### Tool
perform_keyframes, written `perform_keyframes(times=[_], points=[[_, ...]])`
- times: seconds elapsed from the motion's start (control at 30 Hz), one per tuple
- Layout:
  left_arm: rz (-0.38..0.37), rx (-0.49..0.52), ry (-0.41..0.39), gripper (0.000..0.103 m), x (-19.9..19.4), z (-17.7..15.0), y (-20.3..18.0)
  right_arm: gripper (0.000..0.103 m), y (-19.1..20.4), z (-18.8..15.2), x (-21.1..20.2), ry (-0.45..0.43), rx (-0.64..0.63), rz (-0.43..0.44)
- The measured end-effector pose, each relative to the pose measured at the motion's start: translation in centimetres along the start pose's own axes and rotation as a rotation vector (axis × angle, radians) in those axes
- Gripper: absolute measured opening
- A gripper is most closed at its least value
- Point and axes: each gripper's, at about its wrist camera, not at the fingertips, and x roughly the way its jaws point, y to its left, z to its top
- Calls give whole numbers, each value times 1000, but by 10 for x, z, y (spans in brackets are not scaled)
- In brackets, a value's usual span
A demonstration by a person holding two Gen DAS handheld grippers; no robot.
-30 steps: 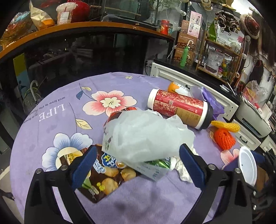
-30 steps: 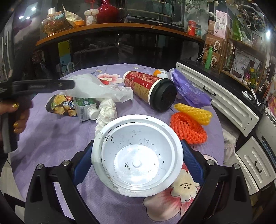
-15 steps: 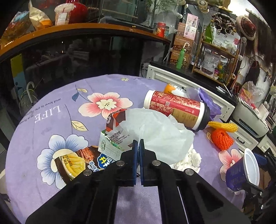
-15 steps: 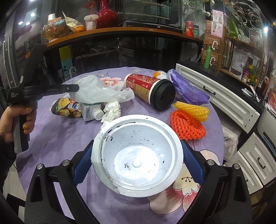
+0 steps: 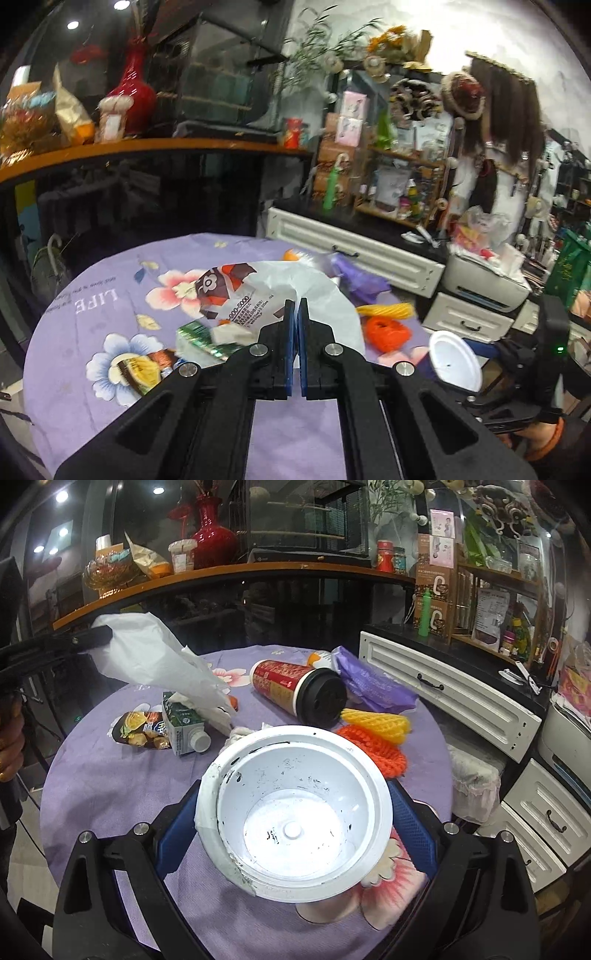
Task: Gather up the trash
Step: 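Carry both items over the black bin and open the left gripper to drop the bag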
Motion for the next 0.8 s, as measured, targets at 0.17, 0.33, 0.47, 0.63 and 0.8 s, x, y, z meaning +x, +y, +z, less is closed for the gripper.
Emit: perform_keyframes(times=[0.17, 0.33, 0.47, 0.63, 0.8], points=[[-117, 41, -19, 3, 1, 8, -49, 93, -25, -10, -34, -24, -5, -62], [-222, 89, -20, 3, 15, 6, -104, 93, -67, -27, -69, -28, 31, -150], [-315, 109, -6, 3, 31, 5, -152, 93, -106, -43, -98, -25, 81, -232], [-430, 127, 37, 3, 51, 0, -211, 93, -162, -73, -133, -5, 162, -344], [-498, 174, 104, 3, 76, -19, -271, 93, -202, -105, -154, 30, 216, -421]])
